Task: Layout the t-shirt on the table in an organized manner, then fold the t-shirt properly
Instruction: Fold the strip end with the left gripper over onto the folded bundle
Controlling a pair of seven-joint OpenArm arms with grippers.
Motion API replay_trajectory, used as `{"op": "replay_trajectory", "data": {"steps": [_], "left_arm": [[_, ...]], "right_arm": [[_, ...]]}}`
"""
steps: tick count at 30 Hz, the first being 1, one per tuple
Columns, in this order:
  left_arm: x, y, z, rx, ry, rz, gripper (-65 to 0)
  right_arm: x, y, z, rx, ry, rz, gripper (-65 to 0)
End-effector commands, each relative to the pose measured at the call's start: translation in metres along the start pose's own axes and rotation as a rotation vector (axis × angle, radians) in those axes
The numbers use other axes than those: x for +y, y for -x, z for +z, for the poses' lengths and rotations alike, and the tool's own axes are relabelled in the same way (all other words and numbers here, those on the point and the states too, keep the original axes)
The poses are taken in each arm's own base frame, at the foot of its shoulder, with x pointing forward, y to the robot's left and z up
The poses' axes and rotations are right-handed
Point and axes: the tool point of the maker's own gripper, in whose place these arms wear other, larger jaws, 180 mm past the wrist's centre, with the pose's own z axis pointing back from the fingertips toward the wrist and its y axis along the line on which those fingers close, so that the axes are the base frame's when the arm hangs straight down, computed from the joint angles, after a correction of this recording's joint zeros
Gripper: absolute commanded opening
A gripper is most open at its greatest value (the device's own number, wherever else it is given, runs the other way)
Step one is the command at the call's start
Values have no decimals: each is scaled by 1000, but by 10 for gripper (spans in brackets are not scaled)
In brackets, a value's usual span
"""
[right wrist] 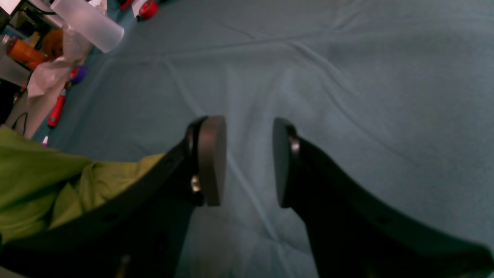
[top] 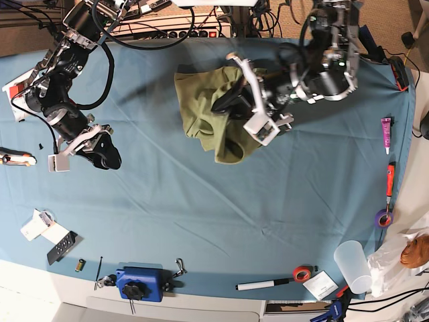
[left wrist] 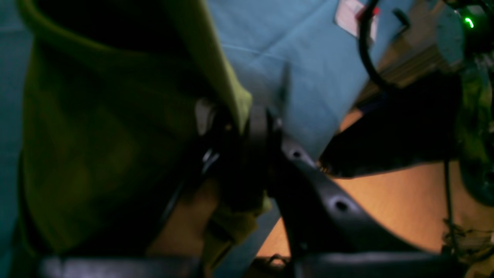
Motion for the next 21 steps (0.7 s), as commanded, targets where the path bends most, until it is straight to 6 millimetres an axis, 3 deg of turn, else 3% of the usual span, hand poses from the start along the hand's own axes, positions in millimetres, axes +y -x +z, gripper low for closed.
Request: {"op": "replay_trajectory", "data": {"steps": [1,11,14,16,21], "left_arm": [[-9,-18,-2,-73,22,-3,-650],[-40,-16,-30,-59,22,-121,-650],[-44,-17,-34,-72,9,-168,-429],[-45,-19,-35,-81,7,-179,-338],[-39,-25,-30,-89,-44,-128,-328]], "right_arm": [[3,-21,3,-64,-15,29,-439],[3,-21,3,-67,-15,29,-439],[3,-21,3,-67,-15,29,-439],[3,-21,3,-67,-15,29,-439],[3,-23,3,-76,-15,29,-439]]}}
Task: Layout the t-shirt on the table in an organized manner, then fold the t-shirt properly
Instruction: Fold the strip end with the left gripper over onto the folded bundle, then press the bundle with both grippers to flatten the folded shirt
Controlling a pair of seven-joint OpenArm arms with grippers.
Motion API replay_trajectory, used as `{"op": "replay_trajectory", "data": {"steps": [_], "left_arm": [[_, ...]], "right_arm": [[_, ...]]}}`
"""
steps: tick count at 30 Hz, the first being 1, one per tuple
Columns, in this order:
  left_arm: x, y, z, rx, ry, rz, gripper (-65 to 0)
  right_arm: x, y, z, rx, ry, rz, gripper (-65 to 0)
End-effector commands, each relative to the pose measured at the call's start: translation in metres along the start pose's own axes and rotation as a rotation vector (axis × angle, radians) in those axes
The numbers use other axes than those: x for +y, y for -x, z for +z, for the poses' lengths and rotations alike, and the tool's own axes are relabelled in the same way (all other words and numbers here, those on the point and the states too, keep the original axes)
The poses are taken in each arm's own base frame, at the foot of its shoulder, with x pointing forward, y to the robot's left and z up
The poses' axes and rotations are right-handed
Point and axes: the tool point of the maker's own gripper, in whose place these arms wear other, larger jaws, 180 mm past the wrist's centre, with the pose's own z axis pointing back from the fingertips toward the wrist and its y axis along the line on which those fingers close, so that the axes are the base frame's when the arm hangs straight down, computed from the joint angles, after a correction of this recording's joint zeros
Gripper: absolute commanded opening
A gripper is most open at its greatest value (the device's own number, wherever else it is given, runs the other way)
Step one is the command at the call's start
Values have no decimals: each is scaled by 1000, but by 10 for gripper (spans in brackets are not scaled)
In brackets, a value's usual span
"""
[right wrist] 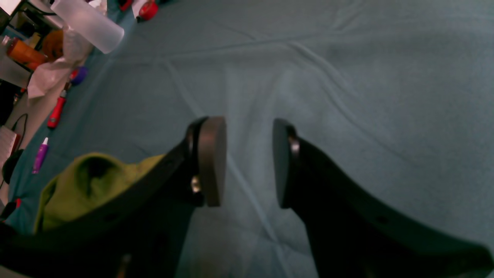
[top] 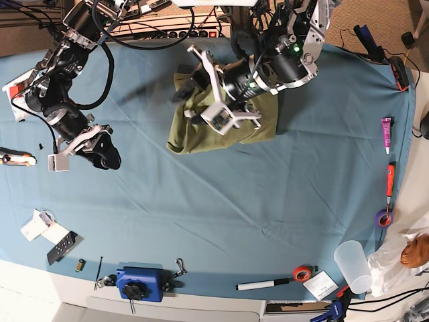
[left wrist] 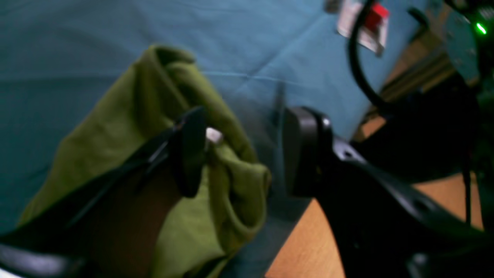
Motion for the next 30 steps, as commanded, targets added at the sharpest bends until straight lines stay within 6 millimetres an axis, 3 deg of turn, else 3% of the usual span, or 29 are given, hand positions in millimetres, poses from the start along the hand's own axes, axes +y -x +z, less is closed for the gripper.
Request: {"op": "replay_trajectory", "data": {"steps": [1,5,11,17,23,27,30], "left_arm": [[-5,-21,6,-68,9,-13,-328],[-4,-25,25,-30,-63,-90,-347],[13,4,35,66,-203,-61,-447],[21,30,13,94,-193,15,-528],[1,60,-6,168,-85,92,-541],[-27,97,-25,264,5,110,-541],[-43,109,-35,296,57,97,-541]], "right_arm": [[3,-22,3,-72,-16,28,-439],[4,-22,3,-72,-16,28,-439],[7,-25,3,-87,-35,20,-439],[10,-27,4,-100,-54,12,-439],[12,-28,4,-106,-63,8,-439],[26,-31,5,-120,-141,-21,-439],[38,-29,6,-108,-206,-37,-439]]}}
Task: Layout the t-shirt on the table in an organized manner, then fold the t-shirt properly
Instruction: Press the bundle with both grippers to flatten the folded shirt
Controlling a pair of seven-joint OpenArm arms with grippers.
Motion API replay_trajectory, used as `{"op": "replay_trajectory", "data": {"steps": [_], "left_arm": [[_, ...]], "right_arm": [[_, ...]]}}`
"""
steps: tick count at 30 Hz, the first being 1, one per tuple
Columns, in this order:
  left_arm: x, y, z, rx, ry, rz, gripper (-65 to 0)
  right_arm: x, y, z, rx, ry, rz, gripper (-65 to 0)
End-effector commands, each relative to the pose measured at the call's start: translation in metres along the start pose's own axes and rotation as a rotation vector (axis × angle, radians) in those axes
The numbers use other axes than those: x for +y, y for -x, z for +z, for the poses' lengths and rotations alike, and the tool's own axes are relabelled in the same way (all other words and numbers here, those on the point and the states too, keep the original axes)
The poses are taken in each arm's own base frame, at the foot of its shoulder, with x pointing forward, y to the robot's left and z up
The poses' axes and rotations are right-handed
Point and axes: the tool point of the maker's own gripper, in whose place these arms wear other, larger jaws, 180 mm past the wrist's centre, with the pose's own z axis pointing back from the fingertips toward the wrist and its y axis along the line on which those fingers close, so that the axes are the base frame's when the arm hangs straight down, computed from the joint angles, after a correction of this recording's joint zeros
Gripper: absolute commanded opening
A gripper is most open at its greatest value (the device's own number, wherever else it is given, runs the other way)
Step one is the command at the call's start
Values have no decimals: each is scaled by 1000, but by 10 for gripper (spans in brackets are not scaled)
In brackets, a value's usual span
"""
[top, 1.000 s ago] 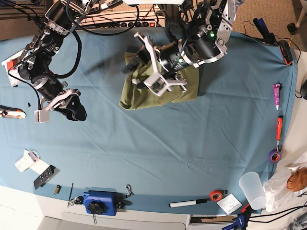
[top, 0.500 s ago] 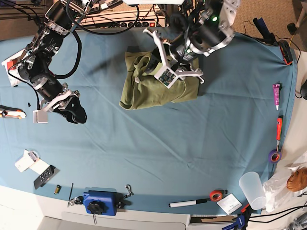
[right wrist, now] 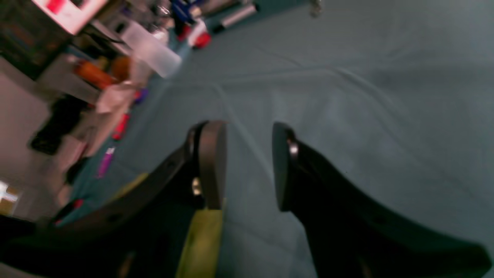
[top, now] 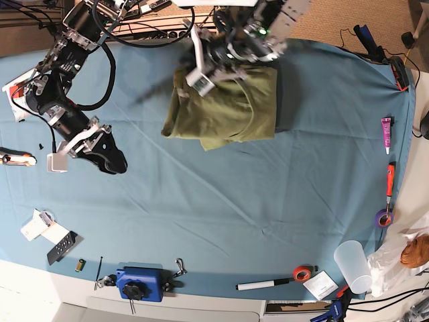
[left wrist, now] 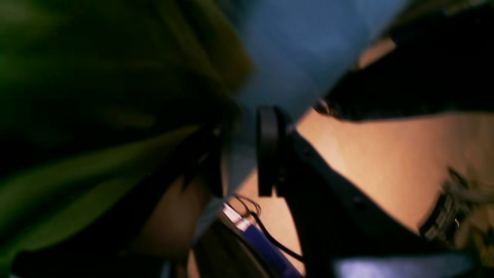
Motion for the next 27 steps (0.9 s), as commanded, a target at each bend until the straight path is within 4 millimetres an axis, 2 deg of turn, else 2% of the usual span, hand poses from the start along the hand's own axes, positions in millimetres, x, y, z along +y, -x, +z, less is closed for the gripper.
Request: {"op": "replay_trajectory", "data": {"steps": [1,3,6,9,13,16,18,23,25,27], "left_arm": [[-5,-19,2,-57,18,-21,-541],[-5,-28,3,-59,20,-42,-541],[-5,-49,14,-86,10,-82,-541],[-10,-70,32,-133,2,-124,-540],[-14,-84,61,-158,-39,-184,-540],[-6,-93,82,-203,-144,-229,-540],[12,-92,91,-199,-251,-236,-541],[78,-81,120,-164,-607,-198,-541],[95,-80,133,-168,-713,-187,-541],[105,-80,142,-177,-782,-177,-541]], "right_arm": [[10,-16,1,-39,-44,29,-439],[21,-9,-1,0,-100,20,-439],[46,-24,0,-83,-236,-11,-439],[54,-26,-2,-91,-276,-15,-439],[70,-15,-14,-43,-331,-11,-439],[89,-3,-27,14,-396,-4,-439],[104,7,-35,57,-444,1,-439],[136,34,-49,164,-542,20,-439],[136,52,-57,244,-514,57,-439],[127,73,-63,339,-446,119,-439]]}}
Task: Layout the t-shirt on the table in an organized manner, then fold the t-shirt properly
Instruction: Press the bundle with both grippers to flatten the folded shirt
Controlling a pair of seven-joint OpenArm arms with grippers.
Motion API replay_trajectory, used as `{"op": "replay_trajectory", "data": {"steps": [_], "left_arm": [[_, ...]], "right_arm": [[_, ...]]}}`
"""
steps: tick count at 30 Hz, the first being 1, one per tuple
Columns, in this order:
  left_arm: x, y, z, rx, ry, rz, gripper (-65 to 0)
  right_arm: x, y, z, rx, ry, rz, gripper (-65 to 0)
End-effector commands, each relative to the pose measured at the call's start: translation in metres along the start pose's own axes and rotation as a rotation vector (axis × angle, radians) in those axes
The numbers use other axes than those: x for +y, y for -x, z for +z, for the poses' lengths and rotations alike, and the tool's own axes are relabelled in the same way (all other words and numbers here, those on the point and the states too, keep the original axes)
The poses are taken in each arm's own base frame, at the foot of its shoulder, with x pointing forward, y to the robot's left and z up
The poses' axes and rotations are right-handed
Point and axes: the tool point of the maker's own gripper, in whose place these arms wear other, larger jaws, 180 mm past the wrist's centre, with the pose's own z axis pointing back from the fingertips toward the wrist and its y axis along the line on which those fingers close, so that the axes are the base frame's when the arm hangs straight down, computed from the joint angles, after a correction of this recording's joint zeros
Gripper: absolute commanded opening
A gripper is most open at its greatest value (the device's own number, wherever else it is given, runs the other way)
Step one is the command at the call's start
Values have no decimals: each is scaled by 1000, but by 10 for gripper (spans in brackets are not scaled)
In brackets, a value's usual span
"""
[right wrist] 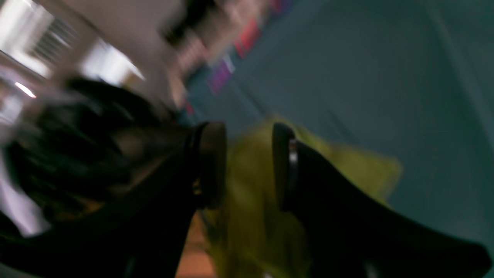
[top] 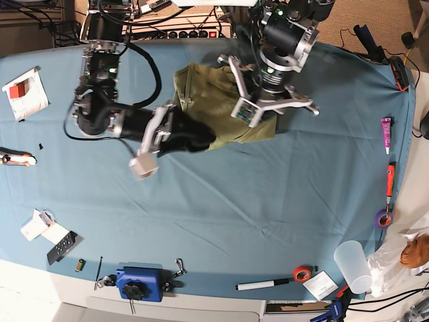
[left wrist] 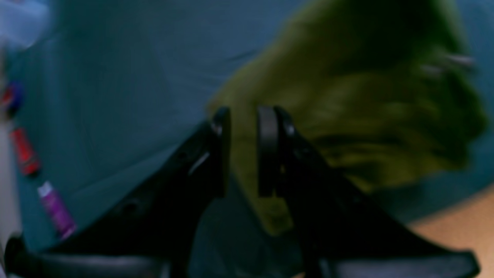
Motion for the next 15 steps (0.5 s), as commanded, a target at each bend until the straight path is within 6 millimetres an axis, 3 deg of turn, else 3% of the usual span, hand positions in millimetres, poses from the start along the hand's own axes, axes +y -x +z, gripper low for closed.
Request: {"op": "replay_trajectory", "data": {"steps": [1,6,15], "left_arm": [[6,-11,3,-45,-27,10,-541],[13,-11,4,-48,-67,-2,-541],[27,-8,5,-30,-146,-21,-541]], "right_arm": [[-2,-12,0,-26,22,37,-439],[-26,-3,-9,7,149,77,-439],[-52,39,-20,66,144,-94,-439]]}}
